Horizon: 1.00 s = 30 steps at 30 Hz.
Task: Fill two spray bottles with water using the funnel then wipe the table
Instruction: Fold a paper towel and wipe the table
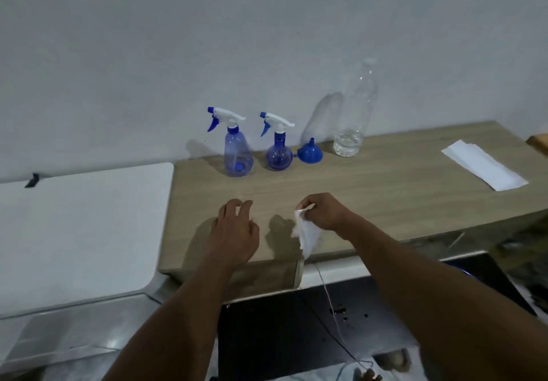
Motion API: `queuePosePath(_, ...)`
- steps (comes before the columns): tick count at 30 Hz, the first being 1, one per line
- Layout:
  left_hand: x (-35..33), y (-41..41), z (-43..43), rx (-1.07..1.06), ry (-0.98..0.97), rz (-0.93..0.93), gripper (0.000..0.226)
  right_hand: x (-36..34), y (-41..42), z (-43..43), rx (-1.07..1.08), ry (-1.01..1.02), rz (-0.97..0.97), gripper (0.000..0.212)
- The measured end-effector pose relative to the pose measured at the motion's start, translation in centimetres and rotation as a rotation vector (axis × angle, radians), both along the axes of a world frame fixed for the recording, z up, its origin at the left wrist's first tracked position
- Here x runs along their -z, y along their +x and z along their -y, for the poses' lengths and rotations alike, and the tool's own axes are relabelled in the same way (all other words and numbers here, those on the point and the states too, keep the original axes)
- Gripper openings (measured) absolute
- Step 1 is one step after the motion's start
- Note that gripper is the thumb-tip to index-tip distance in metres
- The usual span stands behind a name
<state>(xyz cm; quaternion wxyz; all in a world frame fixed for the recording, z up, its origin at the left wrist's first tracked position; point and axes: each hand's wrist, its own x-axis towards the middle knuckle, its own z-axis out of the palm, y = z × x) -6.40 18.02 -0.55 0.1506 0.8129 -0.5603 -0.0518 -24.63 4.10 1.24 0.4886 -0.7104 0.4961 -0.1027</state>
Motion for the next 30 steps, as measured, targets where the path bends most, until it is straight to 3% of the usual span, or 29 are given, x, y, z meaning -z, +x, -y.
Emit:
queuePosePath(8,-3.9,-5.0,7.2,0.19,-0.083,-0.044,0.052,-7.3,-7.8,3.9,0.304,0.063,0.096,0.014)
queuePosePath(16,-6.4,-13.8,12.2,0.371,-0.125,-0.045,0.052,-10.5,-18.5,4.3,0.385,0.144,0.164,0.019)
queuePosePath(21,-8.0,-21.5,14.8,0.467,-0.128,-0.039,0.051,-11.0,-27.2,4.3,0.404,0.067,0.066,0.025)
queuePosePath(30,-8.1,-37.9,17.5,0.654,-0.094,-0.049,0.052,-10.6,-43.5,3.6,0.522,-0.069,-0.169,0.014)
